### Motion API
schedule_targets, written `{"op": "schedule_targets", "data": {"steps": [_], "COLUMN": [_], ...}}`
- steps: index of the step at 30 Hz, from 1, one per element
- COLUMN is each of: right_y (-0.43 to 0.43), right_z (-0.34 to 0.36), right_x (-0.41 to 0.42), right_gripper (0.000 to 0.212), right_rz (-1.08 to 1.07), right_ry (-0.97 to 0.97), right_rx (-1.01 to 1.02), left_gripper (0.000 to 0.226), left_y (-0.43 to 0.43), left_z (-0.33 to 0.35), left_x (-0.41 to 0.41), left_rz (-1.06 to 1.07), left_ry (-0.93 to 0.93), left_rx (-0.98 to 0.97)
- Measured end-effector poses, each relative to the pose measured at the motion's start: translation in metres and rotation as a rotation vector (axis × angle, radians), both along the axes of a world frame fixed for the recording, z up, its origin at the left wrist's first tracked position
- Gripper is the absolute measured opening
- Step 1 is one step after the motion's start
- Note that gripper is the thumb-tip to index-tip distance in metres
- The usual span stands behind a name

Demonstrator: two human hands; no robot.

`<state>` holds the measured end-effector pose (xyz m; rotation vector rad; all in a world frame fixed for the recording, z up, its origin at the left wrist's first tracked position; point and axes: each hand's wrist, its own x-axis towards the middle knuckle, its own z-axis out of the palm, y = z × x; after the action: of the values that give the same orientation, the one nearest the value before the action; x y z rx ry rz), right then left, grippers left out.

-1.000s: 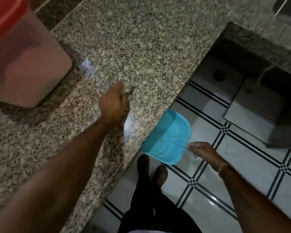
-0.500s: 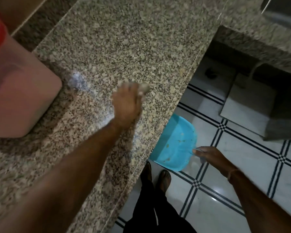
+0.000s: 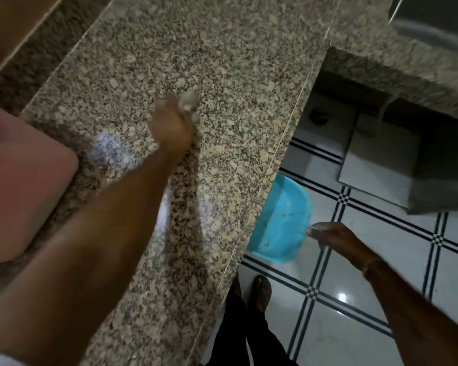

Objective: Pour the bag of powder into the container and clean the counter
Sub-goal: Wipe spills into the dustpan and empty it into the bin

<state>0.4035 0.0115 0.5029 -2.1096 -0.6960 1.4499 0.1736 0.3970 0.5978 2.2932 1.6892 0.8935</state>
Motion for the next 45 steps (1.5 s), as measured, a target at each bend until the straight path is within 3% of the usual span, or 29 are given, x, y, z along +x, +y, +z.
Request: {"op": "schedule_targets", "data": {"steps": [2, 5, 6, 8, 10, 11, 13, 17, 20, 24, 38, 42, 45], "right_y": [0.004, 0.005, 0.005, 0.002, -0.004, -0.008, -0.014, -0.021, -0.025, -0.034, -0.11, -0.117, -0.119], "right_z": [0.003, 0.007, 0.007, 0.005, 0.002, 0.001, 0.0, 0.006, 0.01, 0.01, 0.011, 0.011, 0.007], "right_x": [0.003, 0.004, 0.004, 0.004, 0.002, 0.001, -0.001, -0.008, -0.014, -0.027, -0.111, -0.127, -0.135], "right_gripper": [0.035, 0.036, 0.031, 0.025, 0.028, 0.031, 0.041, 0.035, 0.022, 0.022, 0.021, 0.02, 0.019], "right_rz": [-0.046, -0.083, -0.078, -0.073, -0.085, -0.097, -0.114, -0.125, -0.129, -0.1, 0.07, 0.087, 0.112], "right_ry": [0.021, 0.032, 0.03, 0.012, 0.009, 0.01, 0.011, 0.016, 0.023, 0.019, 0.087, 0.107, 0.105], "right_rx": [0.038, 0.056, 0.052, 0.042, 0.049, 0.054, 0.057, 0.062, 0.047, 0.012, 0.009, 0.026, 0.028], "left_gripper": [0.023, 0.023, 0.028, 0.037, 0.053, 0.06, 0.065, 0.032, 0.026, 0.03, 0.034, 0.03, 0.031], "left_y": [-0.046, -0.116, -0.107, -0.065, -0.016, -0.001, 0.0, -0.067, -0.103, -0.143, -0.311, -0.291, -0.228], "left_z": [-0.007, -0.013, -0.018, -0.021, -0.021, -0.02, -0.021, -0.034, -0.044, -0.03, -0.018, 0.015, 0.018], "left_x": [0.022, 0.038, 0.036, 0.027, 0.018, 0.019, 0.037, 0.062, 0.033, -0.026, -0.22, -0.202, -0.195], "left_rz": [-0.332, -0.792, -0.781, -0.544, -0.257, -0.229, -0.408, -0.797, -0.844, -0.906, -0.607, -0.499, -0.25], "left_ry": [-0.067, 0.047, 0.046, 0.047, 0.052, 0.04, -0.015, 0.019, 0.073, 0.078, 0.199, 0.096, 0.023], "left_rx": [-0.04, -0.179, -0.209, -0.188, -0.108, -0.081, -0.032, -0.094, -0.176, -0.176, -0.323, -0.237, -0.118]}}
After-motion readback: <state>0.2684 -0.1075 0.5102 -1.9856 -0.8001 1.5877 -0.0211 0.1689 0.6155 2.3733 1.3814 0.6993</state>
